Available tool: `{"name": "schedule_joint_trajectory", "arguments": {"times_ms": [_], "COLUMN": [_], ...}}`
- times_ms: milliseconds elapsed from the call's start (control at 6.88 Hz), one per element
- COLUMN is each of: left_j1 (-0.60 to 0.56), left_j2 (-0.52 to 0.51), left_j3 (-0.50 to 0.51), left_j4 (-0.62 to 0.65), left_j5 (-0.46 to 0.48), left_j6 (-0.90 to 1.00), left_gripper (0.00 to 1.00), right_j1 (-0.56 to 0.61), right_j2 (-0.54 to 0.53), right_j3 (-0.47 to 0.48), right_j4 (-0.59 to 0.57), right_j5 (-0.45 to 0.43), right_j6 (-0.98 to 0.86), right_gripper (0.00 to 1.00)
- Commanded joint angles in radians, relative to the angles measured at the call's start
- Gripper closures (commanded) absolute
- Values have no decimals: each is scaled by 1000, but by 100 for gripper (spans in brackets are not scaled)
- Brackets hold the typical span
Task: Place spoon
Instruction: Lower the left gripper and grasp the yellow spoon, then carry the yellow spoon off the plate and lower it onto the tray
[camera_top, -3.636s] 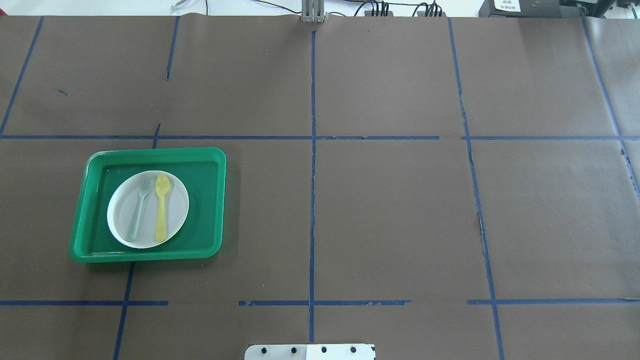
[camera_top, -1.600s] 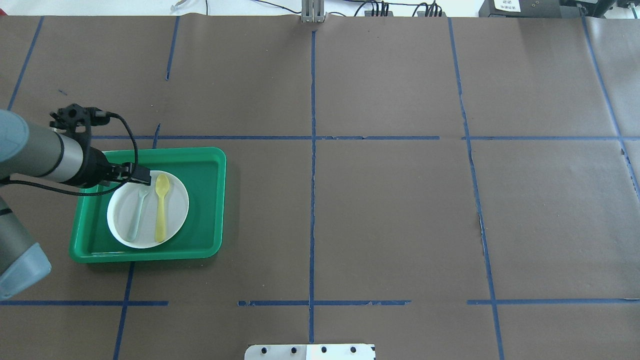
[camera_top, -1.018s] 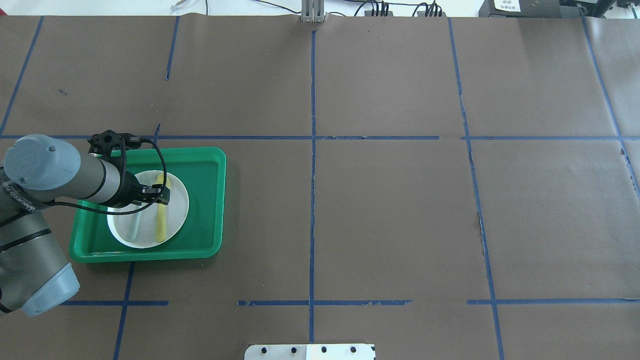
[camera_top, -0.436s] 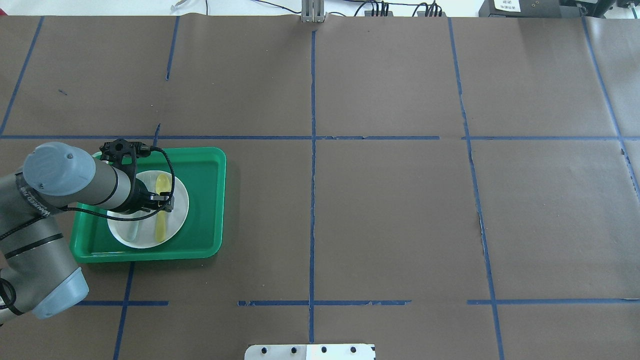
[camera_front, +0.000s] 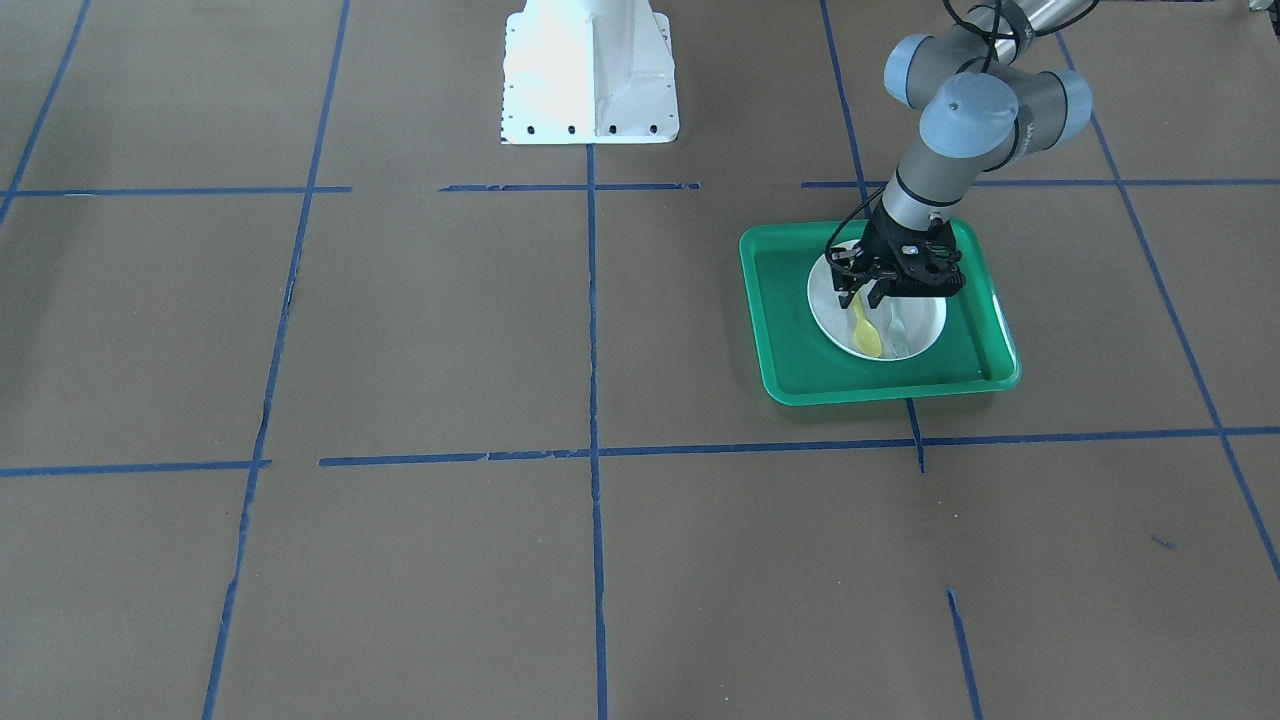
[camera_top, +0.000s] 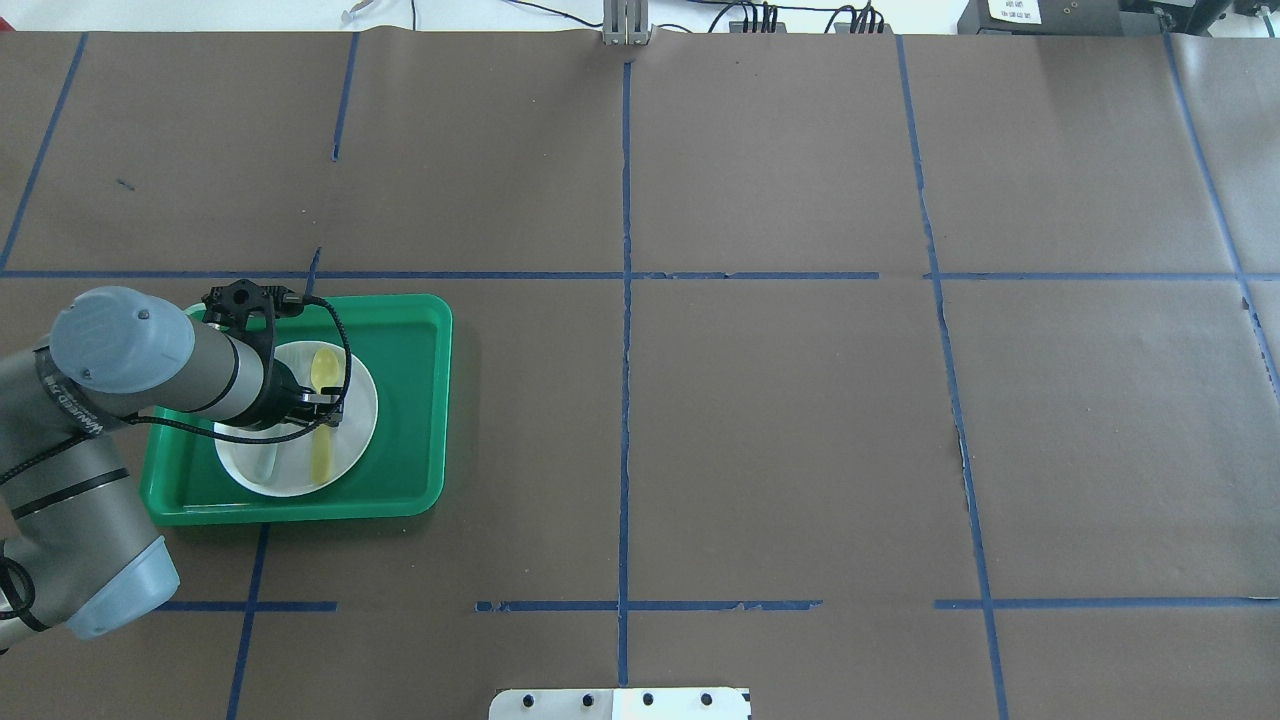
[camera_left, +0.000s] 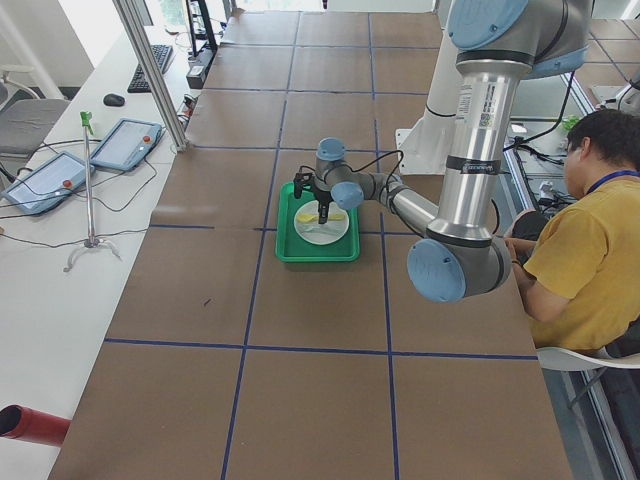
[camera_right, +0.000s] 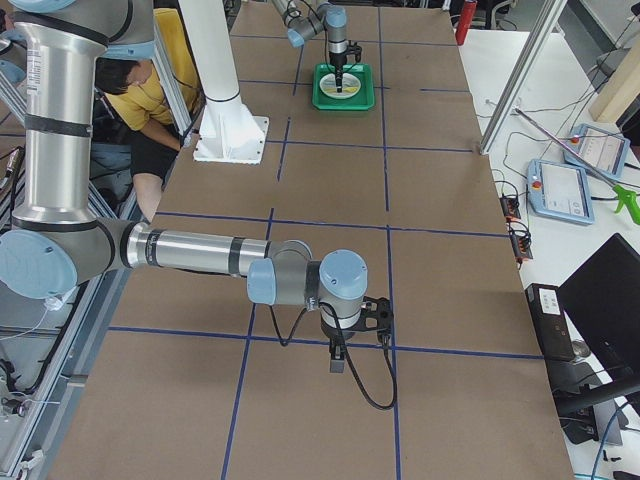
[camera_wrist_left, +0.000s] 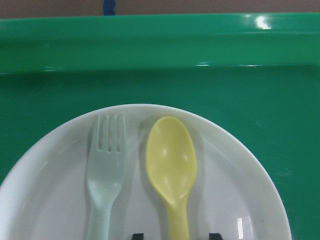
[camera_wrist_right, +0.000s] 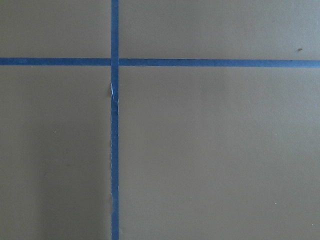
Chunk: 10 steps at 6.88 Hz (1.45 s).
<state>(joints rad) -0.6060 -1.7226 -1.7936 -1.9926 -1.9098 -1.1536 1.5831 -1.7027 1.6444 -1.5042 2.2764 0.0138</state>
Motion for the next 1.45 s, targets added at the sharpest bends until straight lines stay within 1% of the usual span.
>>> {"name": "schedule_joint_trajectory", "arguments": {"times_ms": [0,145,291,436,582,727,873,1018,1164,1309], "left_j1": [-1,-7,-18,-18,-17,-6,18,32,34,34], "left_j2": [1,3,5,-14,-114,-200,-245,-236,-232,-232], "left_j3": [-1,-15,-74,-146,-135,-53,10,16,19,23], "left_j4": [2,3,49,168,240,254,253,250,249,249], "left_j5": [0,0,-2,-3,0,2,17,49,49,51], "left_j6": [0,2,9,11,-9,-70,-96,-95,-95,-88], "left_gripper": [100,100,100,100,100,100,100,100,100,56], "right_j1": [0,0,0,0,0,0,0,0,0,0], "right_j2": [0,0,0,0,0,0,0,0,0,0], "right_j3": [0,0,0,0,0,0,0,0,0,0], "right_j4": [-1,-1,-1,1,-1,-1,-1,1,-1,-1], "right_j5": [0,0,0,0,0,0,0,0,0,0], "right_j6": [0,0,-2,0,0,0,0,-2,0,0], "right_gripper": [0,0,0,0,0,0,0,0,0,0]}}
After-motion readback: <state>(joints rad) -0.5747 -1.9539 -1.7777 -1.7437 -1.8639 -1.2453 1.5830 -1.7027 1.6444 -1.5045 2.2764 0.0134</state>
